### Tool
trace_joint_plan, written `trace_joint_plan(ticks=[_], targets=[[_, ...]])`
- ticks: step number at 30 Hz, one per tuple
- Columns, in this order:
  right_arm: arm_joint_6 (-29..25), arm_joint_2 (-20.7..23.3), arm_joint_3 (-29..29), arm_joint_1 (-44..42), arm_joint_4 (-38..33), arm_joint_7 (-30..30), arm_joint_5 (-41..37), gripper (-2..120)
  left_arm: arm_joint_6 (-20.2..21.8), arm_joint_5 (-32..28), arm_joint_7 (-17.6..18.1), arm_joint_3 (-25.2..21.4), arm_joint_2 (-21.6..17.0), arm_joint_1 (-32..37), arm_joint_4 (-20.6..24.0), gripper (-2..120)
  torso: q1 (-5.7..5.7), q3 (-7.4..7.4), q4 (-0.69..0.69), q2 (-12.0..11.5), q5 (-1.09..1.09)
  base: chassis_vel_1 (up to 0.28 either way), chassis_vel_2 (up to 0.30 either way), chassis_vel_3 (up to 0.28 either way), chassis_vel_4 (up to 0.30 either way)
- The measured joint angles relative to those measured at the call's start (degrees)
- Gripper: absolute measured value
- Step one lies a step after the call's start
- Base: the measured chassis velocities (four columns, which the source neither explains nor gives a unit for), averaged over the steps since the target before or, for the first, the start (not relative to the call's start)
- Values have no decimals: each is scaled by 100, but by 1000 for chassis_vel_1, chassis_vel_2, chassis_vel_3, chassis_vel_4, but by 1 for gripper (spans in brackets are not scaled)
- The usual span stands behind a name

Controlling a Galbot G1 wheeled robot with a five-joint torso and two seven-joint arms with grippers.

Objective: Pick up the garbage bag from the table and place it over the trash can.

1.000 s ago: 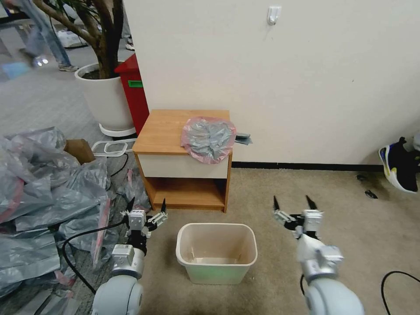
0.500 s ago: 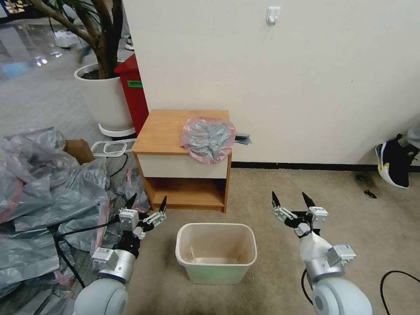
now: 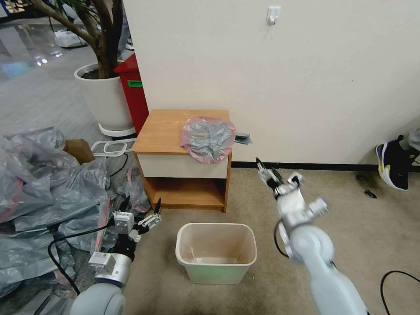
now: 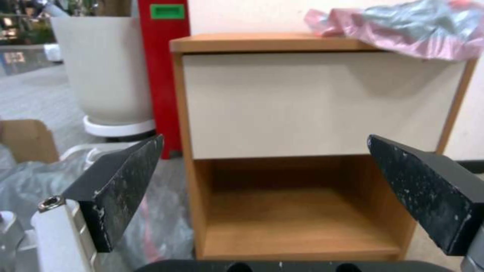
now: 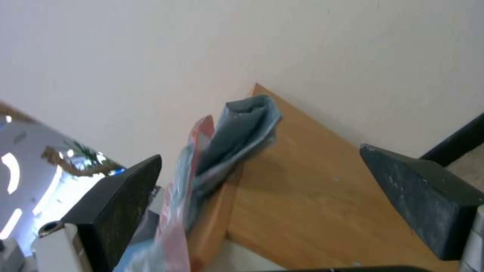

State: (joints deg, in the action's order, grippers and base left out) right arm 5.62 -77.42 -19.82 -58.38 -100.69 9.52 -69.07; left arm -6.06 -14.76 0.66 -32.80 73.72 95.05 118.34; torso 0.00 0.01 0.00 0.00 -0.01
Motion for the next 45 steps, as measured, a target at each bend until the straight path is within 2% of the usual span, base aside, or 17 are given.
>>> trace_joint_plan(ticks=[3,4,8,12,28,34,38,43,45], targets=[[189,-211,80,536,393,350,-246,100,-5,22,39,-88,23,36,-12,100,0,0,0,0,0,0,0,0,0],[189,-211,80,536,393,350,-246,100,-5,22,39,-88,23,36,-12,100,0,0,0,0,0,0,0,0,0],[242,-471,206,1113,1105,612,-337,100,-7,51,149,-127,71,54,-49,100,0,0,0,0,1,0,0,0,0],[240,-696,206,1352,1369,704,-374,100,-18,60,190,-123,126,69,-104,100,0,0,0,0,0,0,0,0,0],[190,-984,36,1681,1661,624,-307,98,-84,127,247,-160,245,129,-185,100,0,-1,-1,0,1,0,0,0,0],[175,-1095,-66,1707,1692,560,-286,84,-100,144,312,-165,246,131,-186,100,0,-1,-1,0,1,0,0,0,0],[140,-1261,-150,1744,1781,520,-204,64,-106,151,380,-171,237,125,-201,100,0,-1,-1,0,1,0,0,0,0],[126,-1326,-145,1744,1803,500,-163,54,-107,152,389,-172,229,119,-201,100,0,-1,-1,0,1,0,0,0,0],[104,-1381,-142,1744,1828,475,-117,41,-107,152,397,-173,219,108,-206,100,0,-1,0,0,1,0,0,0,0]])
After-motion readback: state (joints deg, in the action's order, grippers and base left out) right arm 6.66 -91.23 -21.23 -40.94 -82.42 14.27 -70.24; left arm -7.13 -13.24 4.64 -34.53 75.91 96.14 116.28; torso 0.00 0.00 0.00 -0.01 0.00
